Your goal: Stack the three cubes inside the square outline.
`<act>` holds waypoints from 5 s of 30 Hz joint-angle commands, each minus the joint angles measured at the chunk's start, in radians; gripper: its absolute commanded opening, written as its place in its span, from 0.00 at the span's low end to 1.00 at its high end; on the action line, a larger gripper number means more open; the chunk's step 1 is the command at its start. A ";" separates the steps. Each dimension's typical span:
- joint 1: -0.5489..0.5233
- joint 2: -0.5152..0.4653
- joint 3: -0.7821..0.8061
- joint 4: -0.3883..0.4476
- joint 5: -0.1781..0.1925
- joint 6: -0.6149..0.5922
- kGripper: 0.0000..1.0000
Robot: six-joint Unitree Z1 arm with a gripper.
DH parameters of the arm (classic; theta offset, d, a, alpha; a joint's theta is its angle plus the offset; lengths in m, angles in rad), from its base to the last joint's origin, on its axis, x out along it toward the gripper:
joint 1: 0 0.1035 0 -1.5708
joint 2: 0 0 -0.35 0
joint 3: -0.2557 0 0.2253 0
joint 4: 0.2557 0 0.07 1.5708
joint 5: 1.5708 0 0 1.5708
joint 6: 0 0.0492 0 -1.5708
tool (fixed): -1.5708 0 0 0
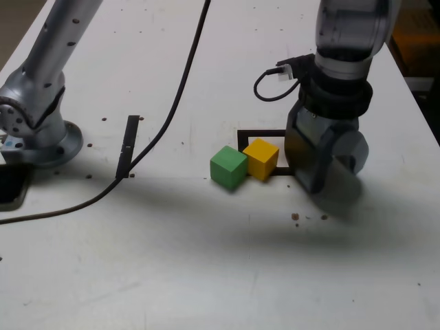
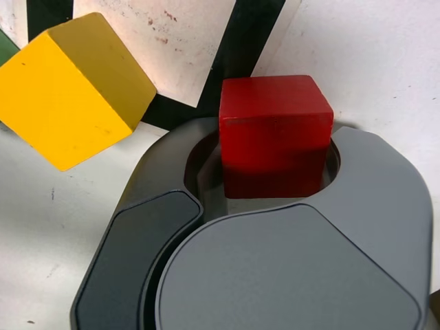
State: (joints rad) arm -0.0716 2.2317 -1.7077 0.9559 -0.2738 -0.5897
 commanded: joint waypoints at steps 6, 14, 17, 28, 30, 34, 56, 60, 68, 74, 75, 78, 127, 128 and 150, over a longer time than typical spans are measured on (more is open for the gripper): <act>-0.004 -0.011 -0.014 0.019 0.033 -0.010 0.21; -0.010 -0.071 -0.051 0.096 0.094 -0.026 0.21; -0.012 -0.097 -0.060 0.134 0.108 -0.027 0.21; 0.001 -0.219 0.014 0.255 0.163 0.015 0.21; 0.014 -0.240 0.041 0.264 0.173 0.042 0.21; 0.052 -0.270 0.098 0.277 0.190 0.115 0.21; 0.081 -0.210 0.326 0.135 0.168 0.327 0.21; 0.059 -0.201 0.325 0.130 0.138 0.329 0.21; 0.008 -0.203 0.323 0.128 0.094 0.329 0.21; -0.049 -0.210 0.322 0.123 0.053 0.324 0.21; -0.059 -0.212 0.322 0.122 0.047 0.322 0.21; -0.096 -0.219 0.320 0.118 0.026 0.310 0.21; -0.073 -0.175 0.257 0.024 0.135 0.341 0.33; -0.073 -0.175 0.260 0.024 0.133 0.342 0.35; -0.073 -0.181 0.277 0.024 0.102 0.385 0.69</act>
State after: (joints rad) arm -0.1445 2.0559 -1.4333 0.9817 -0.1709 -0.2061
